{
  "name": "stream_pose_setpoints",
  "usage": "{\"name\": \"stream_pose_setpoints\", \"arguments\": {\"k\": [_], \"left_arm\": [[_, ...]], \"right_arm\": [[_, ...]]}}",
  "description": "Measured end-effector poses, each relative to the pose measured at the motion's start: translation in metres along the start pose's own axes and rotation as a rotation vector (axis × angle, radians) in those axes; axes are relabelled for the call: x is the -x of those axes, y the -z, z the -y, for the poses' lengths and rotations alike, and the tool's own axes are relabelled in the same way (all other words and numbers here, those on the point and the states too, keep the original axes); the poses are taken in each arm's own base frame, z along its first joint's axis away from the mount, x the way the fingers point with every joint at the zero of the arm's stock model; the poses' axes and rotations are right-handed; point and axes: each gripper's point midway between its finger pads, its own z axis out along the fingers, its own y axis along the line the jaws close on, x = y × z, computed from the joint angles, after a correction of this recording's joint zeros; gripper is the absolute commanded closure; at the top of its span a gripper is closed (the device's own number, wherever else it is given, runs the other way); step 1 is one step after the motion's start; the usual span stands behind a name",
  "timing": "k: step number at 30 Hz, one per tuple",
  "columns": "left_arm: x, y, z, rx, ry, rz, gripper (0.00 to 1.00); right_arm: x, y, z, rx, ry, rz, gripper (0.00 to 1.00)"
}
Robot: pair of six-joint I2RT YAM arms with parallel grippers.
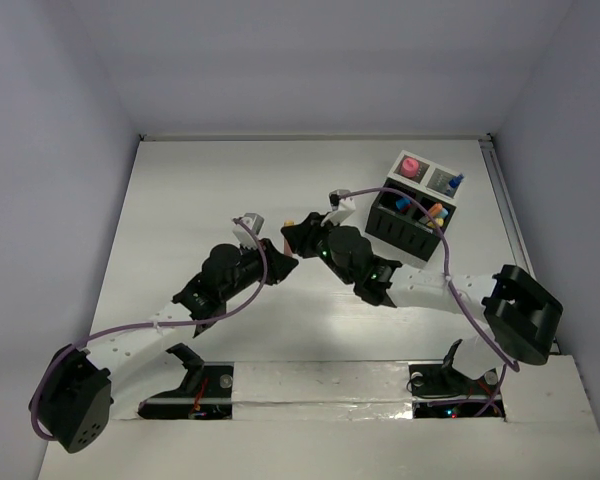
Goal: Sort the stationery into containers
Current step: Close the pen cap on the pen.
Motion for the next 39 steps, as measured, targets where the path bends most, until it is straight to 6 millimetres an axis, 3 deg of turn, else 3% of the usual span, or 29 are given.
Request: {"name": "stream_pose_setpoints", "arguments": {"k": [12, 21, 34, 38, 39], "left_arm": [[-0.019, 0.01, -0.003, 0.004, -0.002, -0.109, 1.0], [-0.011, 0.017, -0.001, -0.009, 0.008, -0.111, 1.0], [-0.016, 0.023, 0.011, -0.073, 0.018, -0.147, 1.0], [-0.003, 0.023, 0.013, -0.086, 0.023, -0.101, 0.86], [0.004, 0.024, 0.014, -0.088, 0.019, -0.072, 0.78]], "right_arm": [[-0.022, 0.011, 0.004, -0.035, -0.062, 0.019, 1.0], [-0.021, 0.012, -0.002, -0.025, -0.103, 0.036, 1.0], [-0.018, 0.026, -0.004, -0.027, -0.104, 0.031, 1.0], [-0.002, 0.019, -0.009, -0.031, -0.067, 0.039, 1.0], [0.007, 0.014, -0.007, -0.029, -0.064, 0.047, 1.0]]}}
